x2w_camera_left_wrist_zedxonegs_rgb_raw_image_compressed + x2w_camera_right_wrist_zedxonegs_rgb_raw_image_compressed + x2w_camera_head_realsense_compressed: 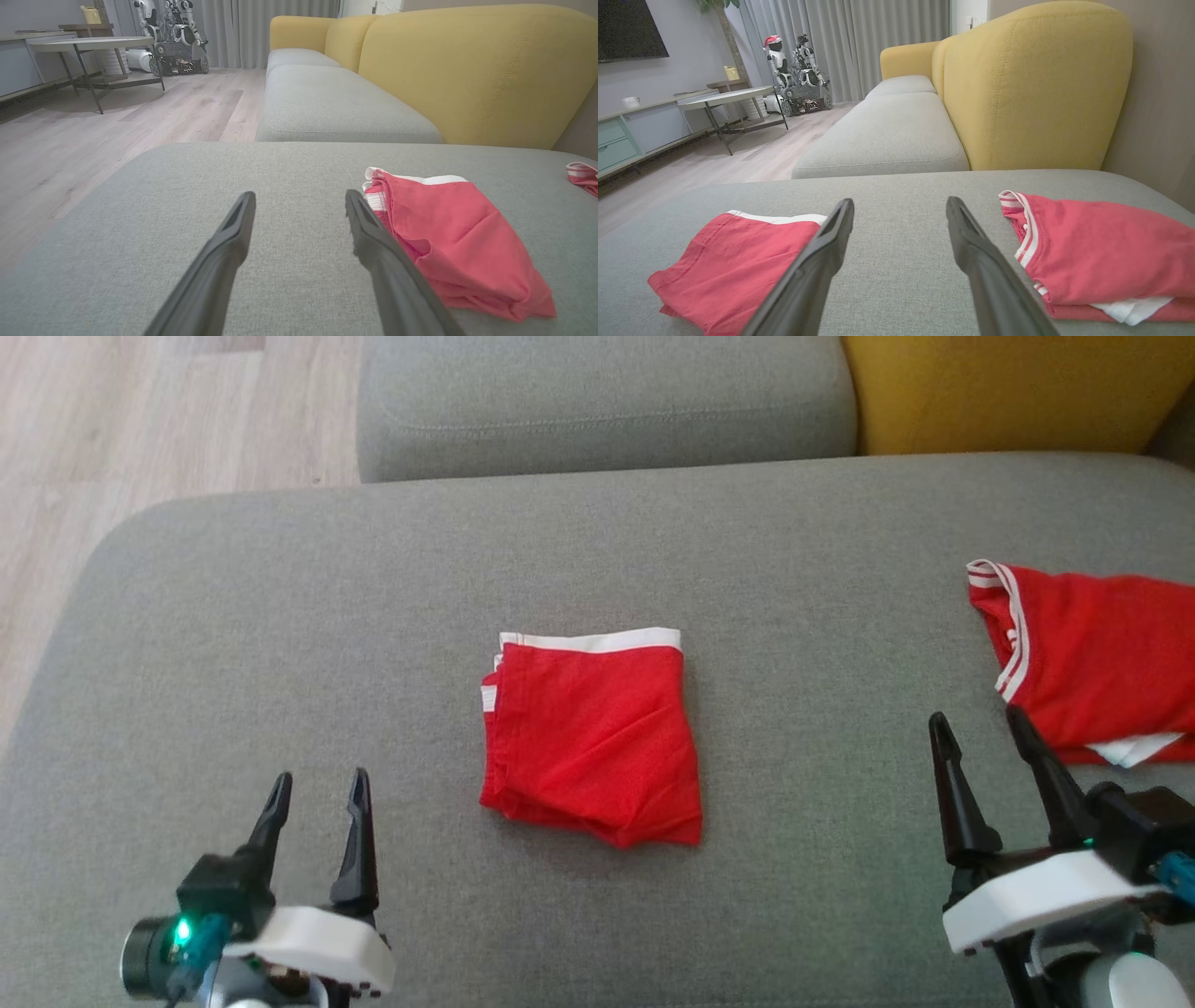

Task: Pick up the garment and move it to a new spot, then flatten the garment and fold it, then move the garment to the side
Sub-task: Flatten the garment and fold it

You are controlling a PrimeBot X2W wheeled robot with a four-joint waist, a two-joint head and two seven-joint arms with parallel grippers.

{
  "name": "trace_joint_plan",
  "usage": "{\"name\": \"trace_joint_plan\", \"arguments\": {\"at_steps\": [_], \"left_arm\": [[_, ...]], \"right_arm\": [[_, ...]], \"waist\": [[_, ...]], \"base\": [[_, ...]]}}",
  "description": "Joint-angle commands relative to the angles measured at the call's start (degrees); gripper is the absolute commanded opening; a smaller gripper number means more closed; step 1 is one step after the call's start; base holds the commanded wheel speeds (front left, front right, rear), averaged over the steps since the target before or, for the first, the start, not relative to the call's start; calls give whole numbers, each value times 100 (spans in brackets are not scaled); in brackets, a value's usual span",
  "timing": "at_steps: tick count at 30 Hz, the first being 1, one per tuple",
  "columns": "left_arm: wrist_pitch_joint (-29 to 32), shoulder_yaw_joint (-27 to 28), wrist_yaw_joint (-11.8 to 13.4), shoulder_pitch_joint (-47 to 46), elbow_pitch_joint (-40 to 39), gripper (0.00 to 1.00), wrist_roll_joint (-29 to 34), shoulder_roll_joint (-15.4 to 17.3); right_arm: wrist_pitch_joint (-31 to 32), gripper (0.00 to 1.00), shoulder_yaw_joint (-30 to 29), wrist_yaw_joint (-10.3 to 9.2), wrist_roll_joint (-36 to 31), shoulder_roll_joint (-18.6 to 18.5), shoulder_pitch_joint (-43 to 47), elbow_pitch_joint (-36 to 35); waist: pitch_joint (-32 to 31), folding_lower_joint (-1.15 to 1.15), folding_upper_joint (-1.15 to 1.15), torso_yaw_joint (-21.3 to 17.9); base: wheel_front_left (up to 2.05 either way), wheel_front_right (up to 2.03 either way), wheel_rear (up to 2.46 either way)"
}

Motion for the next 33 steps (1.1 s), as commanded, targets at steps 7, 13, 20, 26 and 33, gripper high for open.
{"name": "trace_joint_plan", "arguments": {"at_steps": [7, 13, 20, 26, 33], "left_arm": [[27, 148, 78, -95, -318, 100, -25, 123], [55, 129, 113, -49, -379, 100, -34, 146], [78, 118, 145, -44, -419, 100, -45, 178], [96, 100, 167, -56, -435, 100, -56, 211], [96, 77, 174, -107, -426, 100, -71, 236]], "right_arm": [[100, 100, 139, -5, -145, 9, -23, -417], [140, 100, 113, -5, -171, 25, 65, -484], [144, 100, 133, -5, -183, 47, 85, -479], [167, 100, 149, -5, -175, 67, 83, -437], [164, 100, 121, -5, -180, 80, 77, -389]], "waist": [[-84, 0, 0, 7], [-119, 0, 0, 11], [-114, 0, 0, -6], [-114, 0, 0, -18], [-96, 0, 0, -8]], "base": [[0, 0, 0], [0, 0, 0], [0, 0, 0], [0, 0, 0], [0, 0, 0]]}}
